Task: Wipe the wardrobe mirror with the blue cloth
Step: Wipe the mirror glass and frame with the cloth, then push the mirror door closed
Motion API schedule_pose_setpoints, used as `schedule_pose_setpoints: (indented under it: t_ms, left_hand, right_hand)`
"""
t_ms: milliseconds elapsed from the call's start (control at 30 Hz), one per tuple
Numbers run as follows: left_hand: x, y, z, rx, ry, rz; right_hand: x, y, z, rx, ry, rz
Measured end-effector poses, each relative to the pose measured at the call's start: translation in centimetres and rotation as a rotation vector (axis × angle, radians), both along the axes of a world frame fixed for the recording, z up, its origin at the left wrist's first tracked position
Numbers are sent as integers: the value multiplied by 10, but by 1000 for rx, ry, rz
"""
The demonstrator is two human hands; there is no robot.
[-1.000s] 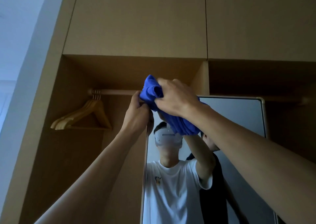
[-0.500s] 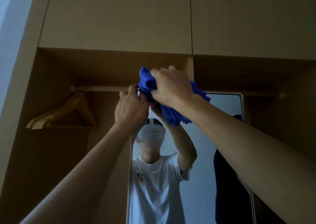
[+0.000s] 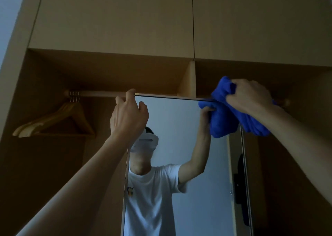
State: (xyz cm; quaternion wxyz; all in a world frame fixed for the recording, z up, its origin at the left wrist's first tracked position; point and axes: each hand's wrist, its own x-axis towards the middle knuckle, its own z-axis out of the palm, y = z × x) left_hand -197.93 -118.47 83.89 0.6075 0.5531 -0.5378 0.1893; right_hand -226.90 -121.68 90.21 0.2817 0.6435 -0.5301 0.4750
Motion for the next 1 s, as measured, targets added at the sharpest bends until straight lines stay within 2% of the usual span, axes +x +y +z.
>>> schedule_pose_setpoints:
  t_ms: [200,367,500,600,800,1000]
  left_hand:
    - [1,-5,-2,5,-25,11]
    - [2,-10,-6,77,-56,14]
    - [-2,-10,-8,182,-32,-13]
    - [-14,-5,-7,190,-22,-7]
    - [-48,6,-31,117,-177,31]
    - [-72,15,-79,173,-266,-124]
  right_hand:
    - [-32,-12,-21,9,-192,39]
    - [-32,-13,-52,-51,-351,236]
    - [-33,-1,-74,41,-436,400]
    - [-32,7,-89,129,-487,499]
    - [-30,16,-121,208,-670,615]
    - [-37,16,-172,386,-814,711]
